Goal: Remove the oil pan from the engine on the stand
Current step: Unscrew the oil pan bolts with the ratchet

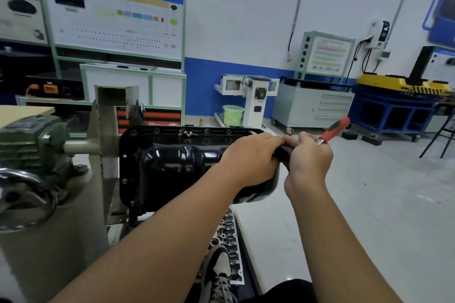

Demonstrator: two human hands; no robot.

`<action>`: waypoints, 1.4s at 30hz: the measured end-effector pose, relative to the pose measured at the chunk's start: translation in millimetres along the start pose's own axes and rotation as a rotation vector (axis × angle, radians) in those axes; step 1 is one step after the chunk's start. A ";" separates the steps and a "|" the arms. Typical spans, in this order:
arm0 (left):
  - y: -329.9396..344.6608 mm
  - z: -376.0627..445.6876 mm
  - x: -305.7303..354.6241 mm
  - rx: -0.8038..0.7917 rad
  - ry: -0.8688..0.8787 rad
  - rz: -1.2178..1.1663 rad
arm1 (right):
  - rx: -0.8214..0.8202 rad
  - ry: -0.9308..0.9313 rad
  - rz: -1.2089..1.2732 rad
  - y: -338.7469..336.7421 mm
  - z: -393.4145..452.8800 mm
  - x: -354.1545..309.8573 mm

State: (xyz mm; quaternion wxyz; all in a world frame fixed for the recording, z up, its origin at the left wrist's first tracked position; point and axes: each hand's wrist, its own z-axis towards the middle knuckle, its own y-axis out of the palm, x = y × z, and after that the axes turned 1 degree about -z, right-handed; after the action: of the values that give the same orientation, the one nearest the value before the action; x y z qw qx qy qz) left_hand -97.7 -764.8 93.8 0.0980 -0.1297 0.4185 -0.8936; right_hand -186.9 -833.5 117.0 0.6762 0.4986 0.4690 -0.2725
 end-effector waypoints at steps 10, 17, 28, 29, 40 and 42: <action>-34.4 44.4 -66.7 0.039 -0.438 -0.197 | -0.272 -0.360 -1.063 -23.3 14.0 -18.4; -19.0 59.4 -71.9 -0.172 -0.326 -0.049 | -0.229 -0.110 -0.644 -26.6 26.3 -20.3; -14.3 76.2 -65.3 -0.378 -0.011 0.081 | -0.063 -0.311 -0.394 -33.9 21.6 14.5; -14.1 74.8 -66.6 -0.369 -0.019 0.074 | -0.069 -0.345 -0.396 -34.1 22.2 15.5; -13.5 65.9 -73.0 -0.235 -0.222 0.064 | -0.119 -0.207 -0.264 -46.8 16.8 17.6; -12.7 66.5 -77.6 -0.238 -0.241 0.040 | -0.109 -0.200 -0.191 -46.3 14.8 14.4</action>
State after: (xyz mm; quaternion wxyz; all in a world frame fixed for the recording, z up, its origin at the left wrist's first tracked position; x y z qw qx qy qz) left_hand -4.2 -782.9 133.0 0.1493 -0.2383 0.5089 -0.8136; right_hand -214.2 -862.2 85.4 0.7166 0.3844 0.4586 -0.3582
